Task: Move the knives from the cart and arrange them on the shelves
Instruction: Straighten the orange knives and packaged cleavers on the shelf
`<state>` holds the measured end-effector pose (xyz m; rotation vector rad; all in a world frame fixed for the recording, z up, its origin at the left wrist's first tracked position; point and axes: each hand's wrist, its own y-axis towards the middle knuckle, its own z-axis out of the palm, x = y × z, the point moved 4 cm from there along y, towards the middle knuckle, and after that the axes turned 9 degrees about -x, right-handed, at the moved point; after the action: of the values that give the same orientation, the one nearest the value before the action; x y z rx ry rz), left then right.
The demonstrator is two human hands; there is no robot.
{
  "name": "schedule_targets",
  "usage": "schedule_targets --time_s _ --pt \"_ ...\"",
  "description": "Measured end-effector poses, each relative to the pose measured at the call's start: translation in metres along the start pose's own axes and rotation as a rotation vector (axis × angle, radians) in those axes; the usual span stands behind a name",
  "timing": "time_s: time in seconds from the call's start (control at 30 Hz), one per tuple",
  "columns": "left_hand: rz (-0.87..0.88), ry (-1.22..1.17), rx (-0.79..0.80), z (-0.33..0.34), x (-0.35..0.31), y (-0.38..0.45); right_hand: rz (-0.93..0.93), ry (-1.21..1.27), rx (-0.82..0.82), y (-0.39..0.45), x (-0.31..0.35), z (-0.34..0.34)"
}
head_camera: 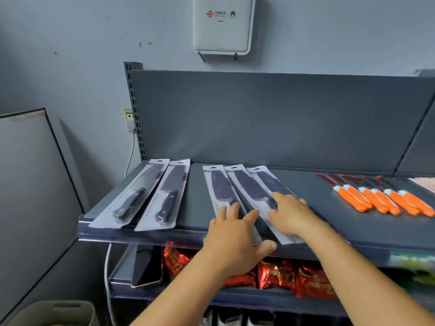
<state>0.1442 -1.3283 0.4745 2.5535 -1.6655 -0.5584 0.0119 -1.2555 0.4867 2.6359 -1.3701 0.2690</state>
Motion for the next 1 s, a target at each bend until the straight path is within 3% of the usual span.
schedule_targets --time_s 0.37,0.7,1.0 --pt "-0.06 0.167 -0.004 -0.009 0.011 -0.001 -0.169 0.03 0.028 -0.008 0.012 -0.002" --pt "-0.125 0.113 0.072 -0.025 0.043 -0.004 -0.109 0.218 0.001 0.001 0.056 0.011" --pt "-0.112 0.11 0.106 -0.032 0.059 -0.004 -0.099 0.242 -0.026 0.004 0.068 0.019"
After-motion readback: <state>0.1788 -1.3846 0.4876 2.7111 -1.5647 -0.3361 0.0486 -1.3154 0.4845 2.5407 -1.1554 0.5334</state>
